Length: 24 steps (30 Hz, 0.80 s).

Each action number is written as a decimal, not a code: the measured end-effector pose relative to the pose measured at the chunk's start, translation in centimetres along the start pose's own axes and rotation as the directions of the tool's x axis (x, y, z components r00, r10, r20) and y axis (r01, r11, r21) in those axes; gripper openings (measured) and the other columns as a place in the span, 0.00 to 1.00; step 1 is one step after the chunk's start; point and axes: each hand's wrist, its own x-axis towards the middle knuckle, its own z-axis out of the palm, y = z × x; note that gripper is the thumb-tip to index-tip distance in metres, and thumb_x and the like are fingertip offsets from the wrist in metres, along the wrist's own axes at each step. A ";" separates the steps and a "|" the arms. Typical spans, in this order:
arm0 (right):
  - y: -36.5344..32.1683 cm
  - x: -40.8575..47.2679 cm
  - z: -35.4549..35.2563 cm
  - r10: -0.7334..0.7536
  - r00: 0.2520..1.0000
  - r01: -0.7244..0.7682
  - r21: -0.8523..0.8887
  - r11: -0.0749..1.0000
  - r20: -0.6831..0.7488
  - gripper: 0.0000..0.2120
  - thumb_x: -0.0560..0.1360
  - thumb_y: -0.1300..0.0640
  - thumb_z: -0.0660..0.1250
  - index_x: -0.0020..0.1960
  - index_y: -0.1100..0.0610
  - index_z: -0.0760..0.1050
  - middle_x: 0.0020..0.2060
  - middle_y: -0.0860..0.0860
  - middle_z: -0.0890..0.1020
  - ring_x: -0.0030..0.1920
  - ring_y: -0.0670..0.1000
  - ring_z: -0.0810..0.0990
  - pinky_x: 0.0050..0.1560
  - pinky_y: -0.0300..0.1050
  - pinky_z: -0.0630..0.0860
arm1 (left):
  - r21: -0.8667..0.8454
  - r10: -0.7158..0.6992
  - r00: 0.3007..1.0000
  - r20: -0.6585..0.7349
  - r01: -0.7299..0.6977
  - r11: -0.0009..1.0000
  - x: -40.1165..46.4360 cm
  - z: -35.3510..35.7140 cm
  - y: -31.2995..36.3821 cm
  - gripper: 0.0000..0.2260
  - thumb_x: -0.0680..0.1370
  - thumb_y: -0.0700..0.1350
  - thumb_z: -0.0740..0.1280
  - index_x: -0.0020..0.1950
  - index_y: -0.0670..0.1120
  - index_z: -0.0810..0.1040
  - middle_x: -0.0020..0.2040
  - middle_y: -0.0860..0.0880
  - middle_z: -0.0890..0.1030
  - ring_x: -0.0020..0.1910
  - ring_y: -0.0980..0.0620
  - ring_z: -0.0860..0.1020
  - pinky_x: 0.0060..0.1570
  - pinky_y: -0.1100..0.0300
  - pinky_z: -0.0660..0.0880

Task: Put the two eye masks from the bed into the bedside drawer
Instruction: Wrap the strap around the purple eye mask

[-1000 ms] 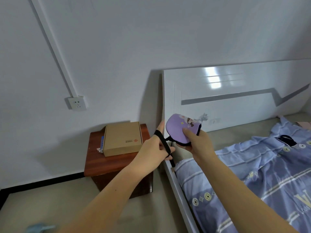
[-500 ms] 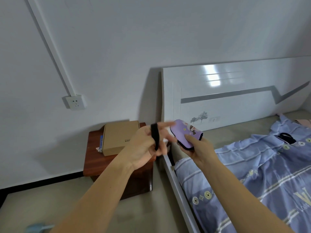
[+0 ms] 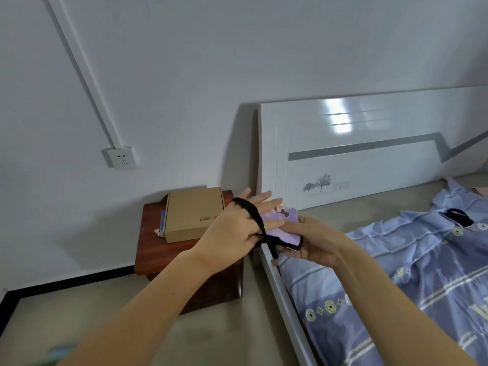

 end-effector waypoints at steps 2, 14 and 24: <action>-0.2 0.2 0.2 -0.094 0.995 0.095 -0.170 0.981 0.011 0.14 0.74 0.56 0.67 0.57 0.61 0.74 0.47 0.58 0.82 0.45 0.56 0.82 0.50 0.51 0.79 | -0.067 0.073 0.997 0.009 -0.073 0.995 -0.1 -0.1 0.4 0.20 0.71 0.36 0.63 0.60 0.50 0.78 0.70 0.49 0.66 0.73 0.52 0.59 0.75 0.52 0.51; -1.6 2.6 2.7 -0.268 0.954 0.300 -0.385 0.873 0.137 0.11 0.75 0.68 0.58 0.45 0.59 0.79 0.36 0.46 0.84 0.38 0.45 0.81 0.39 0.34 0.76 | -0.050 0.136 0.988 0.076 -0.132 0.990 -0.3 -0.9 1.1 0.15 0.73 0.35 0.66 0.56 0.46 0.82 0.63 0.42 0.79 0.66 0.46 0.73 0.66 0.55 0.70; 0.7 3.5 -0.8 -0.123 0.989 0.131 -0.091 0.987 0.088 0.13 0.78 0.63 0.60 0.41 0.57 0.82 0.37 0.55 0.82 0.36 0.49 0.81 0.40 0.40 0.76 | 0.136 0.047 0.989 -0.137 -0.029 0.990 -2.4 0.3 -1.1 0.15 0.71 0.32 0.68 0.57 0.39 0.80 0.55 0.42 0.83 0.58 0.47 0.80 0.59 0.55 0.76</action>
